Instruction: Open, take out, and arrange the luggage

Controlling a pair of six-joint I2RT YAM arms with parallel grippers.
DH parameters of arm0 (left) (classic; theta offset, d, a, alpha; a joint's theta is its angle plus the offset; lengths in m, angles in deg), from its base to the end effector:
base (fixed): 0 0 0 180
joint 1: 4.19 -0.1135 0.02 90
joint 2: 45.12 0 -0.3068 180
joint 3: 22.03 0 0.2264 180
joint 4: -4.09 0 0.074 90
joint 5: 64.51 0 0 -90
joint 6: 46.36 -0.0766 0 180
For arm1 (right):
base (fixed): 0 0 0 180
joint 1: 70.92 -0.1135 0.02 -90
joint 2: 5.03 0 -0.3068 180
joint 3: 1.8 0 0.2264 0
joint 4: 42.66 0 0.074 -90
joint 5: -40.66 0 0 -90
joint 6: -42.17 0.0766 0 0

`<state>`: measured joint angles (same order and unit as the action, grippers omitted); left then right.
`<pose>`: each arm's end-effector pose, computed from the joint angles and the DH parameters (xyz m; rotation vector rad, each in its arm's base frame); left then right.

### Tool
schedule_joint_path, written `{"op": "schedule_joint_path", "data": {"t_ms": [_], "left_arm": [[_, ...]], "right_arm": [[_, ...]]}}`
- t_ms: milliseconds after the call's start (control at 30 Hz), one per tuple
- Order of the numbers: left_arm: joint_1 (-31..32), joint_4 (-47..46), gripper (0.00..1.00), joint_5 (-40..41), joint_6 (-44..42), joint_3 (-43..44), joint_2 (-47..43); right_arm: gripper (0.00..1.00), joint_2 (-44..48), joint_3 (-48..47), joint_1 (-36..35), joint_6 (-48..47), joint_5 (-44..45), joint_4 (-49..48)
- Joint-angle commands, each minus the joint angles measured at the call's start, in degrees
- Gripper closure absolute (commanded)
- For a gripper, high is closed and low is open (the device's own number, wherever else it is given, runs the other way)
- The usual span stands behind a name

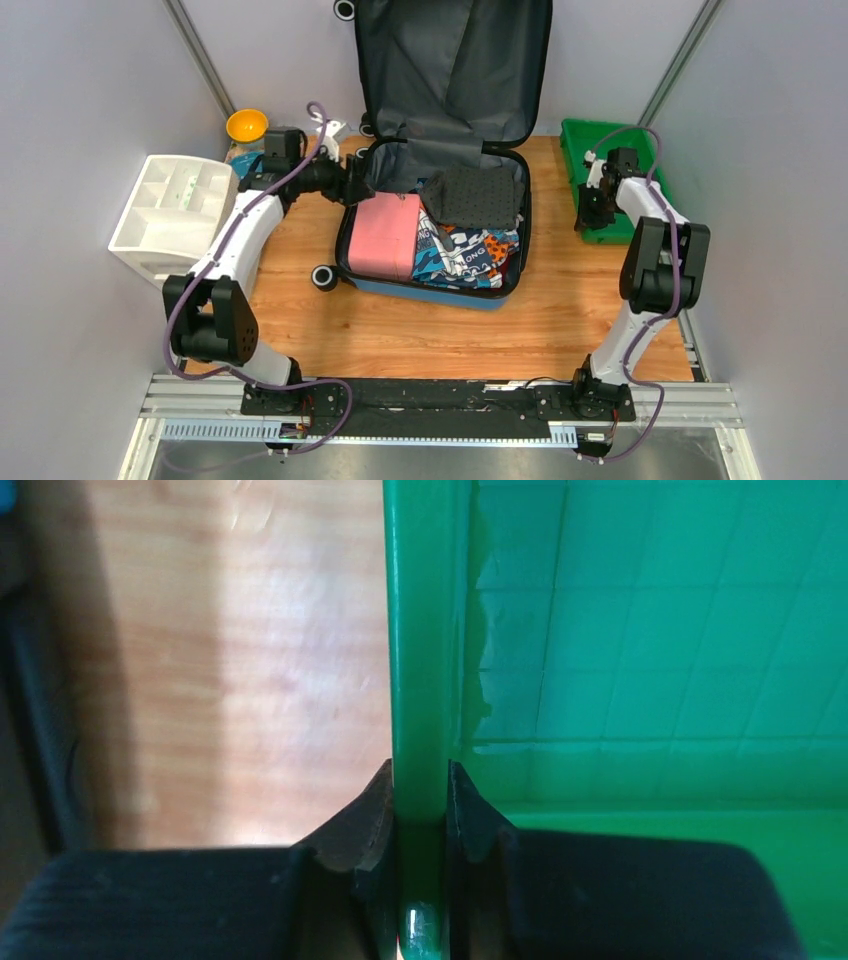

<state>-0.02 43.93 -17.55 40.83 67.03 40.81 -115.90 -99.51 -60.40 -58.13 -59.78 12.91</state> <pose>0.3238 -0.0760 0.3542 0.5401 2.0615 -0.8367 0.3997 -0.0601 0.2095 -0.0418 2.7406 0.1533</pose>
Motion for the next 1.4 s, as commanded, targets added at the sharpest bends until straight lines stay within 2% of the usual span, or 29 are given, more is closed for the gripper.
{"op": "schedule_joint_path", "data": {"t_ms": [0,167,267,300,400,600,800,833,1033,1233,1333,1367], "left_arm": [[5.92,-1.44,0.33,-0.98,-3.43,4.44,3.45],[13.23,-0.66,0.29,-2.64,-7.28,10.66,9.32],[17.27,-1.26,0.29,-5.11,-13.61,12.61,11.79],[18.24,-1.79,0.29,-5.73,-16.41,12.79,12.24],[21.84,-4.78,0.31,-4.68,-21.60,12.62,14.00],[28.61,-6.89,0.36,-1.88,-32.76,13.41,17.95],[32.31,-12.86,0.36,4.71,-35.77,12.97,21.47],[32.57,-13.56,0.35,5.25,-35.78,13.23,22.52],[33.19,-15.06,0.37,6.40,-34.37,16.31,25.95],[33.10,-23.66,0.59,8.16,-28.66,14.56,24.38],[33.10,-26.48,0.81,5.87,-25.85,13.15,23.23],[33.10,-26.93,0.97,5.70,-23.76,13.23,23.23]], "right_arm": [[0.96,8.55,7.89,-0.07,5.73,-4.59,2.85],[0.92,15.85,16.15,-1.29,8.19,-8.97,5.49],[0.78,19.37,20.38,-2.26,8.20,-12.13,4.62],[0.63,19.98,20.64,-2.26,8.02,-13.02,4.88],[0.42,21.83,18.28,-2.00,6.01,-14.17,7.42],[0.27,29.12,12.57,-1.47,4.58,-20.84,7.08],[0.22,29.40,10.02,-3.40,12.93,-28.49,4.71],[0.22,28.96,9.66,-4.36,17.29,-26.50,4.88],[0.19,27.64,8.08,-8.23,27.51,-22.71,5.24],[0.15,25.88,4.57,-12.35,33.59,-19.72,4.44],[0.11,24.65,2.99,-13.24,37.80,-18.57,4.44],[0.09,24.13,2.63,-13.42,39.12,-18.92,4.18]]}}
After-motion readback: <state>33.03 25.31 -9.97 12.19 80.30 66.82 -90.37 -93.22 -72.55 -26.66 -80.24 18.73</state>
